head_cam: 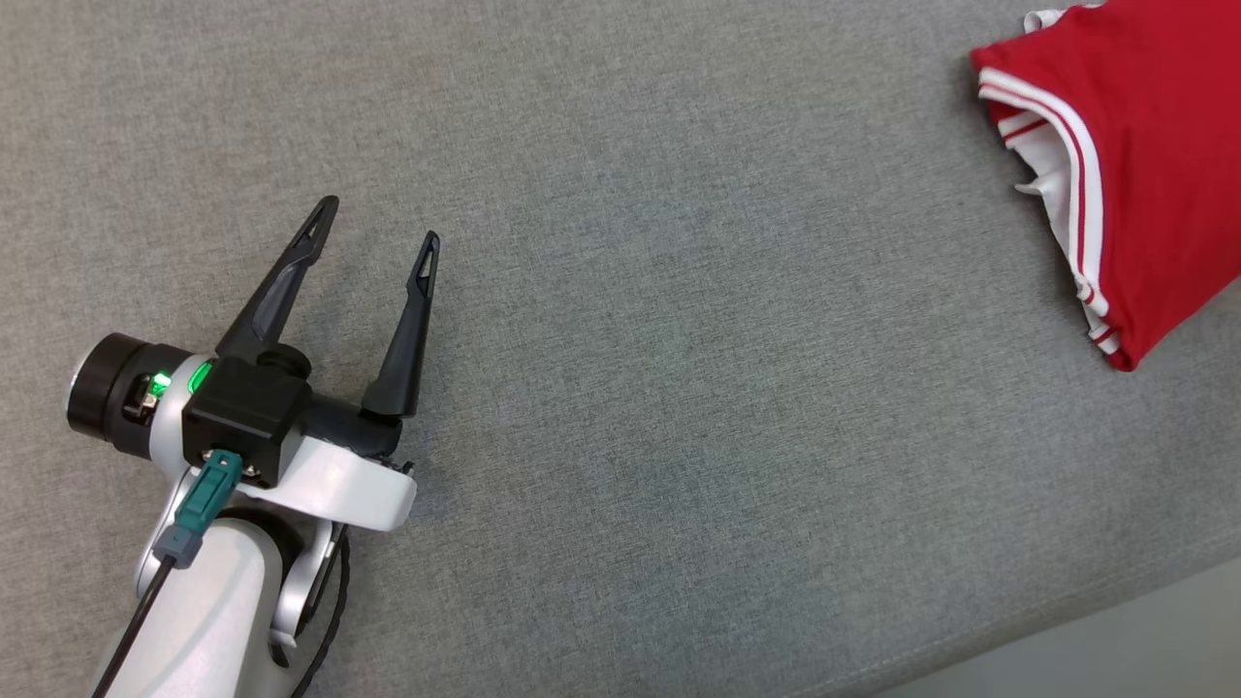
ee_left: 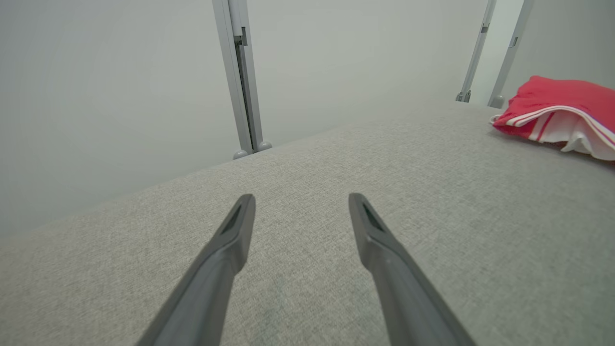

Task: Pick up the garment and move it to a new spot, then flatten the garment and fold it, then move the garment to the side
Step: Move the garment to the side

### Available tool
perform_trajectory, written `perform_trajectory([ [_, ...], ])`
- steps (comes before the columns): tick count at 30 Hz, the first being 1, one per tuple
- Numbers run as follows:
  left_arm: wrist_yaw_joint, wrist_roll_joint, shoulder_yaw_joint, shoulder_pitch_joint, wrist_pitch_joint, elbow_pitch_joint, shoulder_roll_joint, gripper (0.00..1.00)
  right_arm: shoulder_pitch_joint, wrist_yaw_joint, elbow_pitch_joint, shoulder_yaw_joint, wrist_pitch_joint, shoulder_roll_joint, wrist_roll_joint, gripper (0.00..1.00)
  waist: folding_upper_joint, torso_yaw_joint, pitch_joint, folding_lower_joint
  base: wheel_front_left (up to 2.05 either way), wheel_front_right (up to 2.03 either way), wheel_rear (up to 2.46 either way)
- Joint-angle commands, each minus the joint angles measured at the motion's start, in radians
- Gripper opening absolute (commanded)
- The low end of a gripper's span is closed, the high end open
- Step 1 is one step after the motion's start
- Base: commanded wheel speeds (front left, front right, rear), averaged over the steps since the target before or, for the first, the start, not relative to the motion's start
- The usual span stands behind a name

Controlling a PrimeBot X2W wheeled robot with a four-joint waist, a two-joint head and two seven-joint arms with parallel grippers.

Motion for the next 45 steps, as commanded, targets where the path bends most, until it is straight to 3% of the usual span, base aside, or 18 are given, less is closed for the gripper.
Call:
perform_trajectory([
  [1, 0.007, -0.003, -0.001, 0.0, -0.006, 0.001, 0.001, 1.0, 0.019, 0.0, -0.002, -0.014, -0.004, 0.006, -0.015, 1.0, 0.0, -0.002, -0.009, 0.0, 0.0, 0.0, 0.0],
  [12, 0.017, -0.048, -0.004, 0.047, -0.045, 0.063, -0.026, 1.0, 0.203, 0.0, -0.192, -0.21, -0.004, 0.131, -0.185, 1.0, 0.0, 0.016, -0.134, 0.0, 0.0, 0.0, 0.0],
  [20, 0.034, -0.099, 0.006, 0.102, -0.078, 0.123, -0.059, 1.0, 0.384, 0.0, -0.42, -0.309, -0.004, 0.281, -0.329, 1.0, 0.0, 0.064, -0.235, 0.0, 0.0, 0.0, 0.0],
  [30, 0.058, -0.167, 0.04, 0.181, -0.119, 0.201, -0.091, 1.0, 0.574, 0.0, -0.647, -0.315, -0.003, 0.422, -0.441, 1.0, 0.0, 0.161, -0.338, 0.0, 0.0, 0.0, 0.0],
  [45, 0.078, -0.23, 0.095, 0.303, -0.156, 0.264, -0.086, 1.0, 0.825, 0.0, -0.87, -0.304, 0.089, 0.519, -0.534, 1.0, 0.0, 0.234, -0.468, 0.0, 0.0, 0.0, 0.0],
])
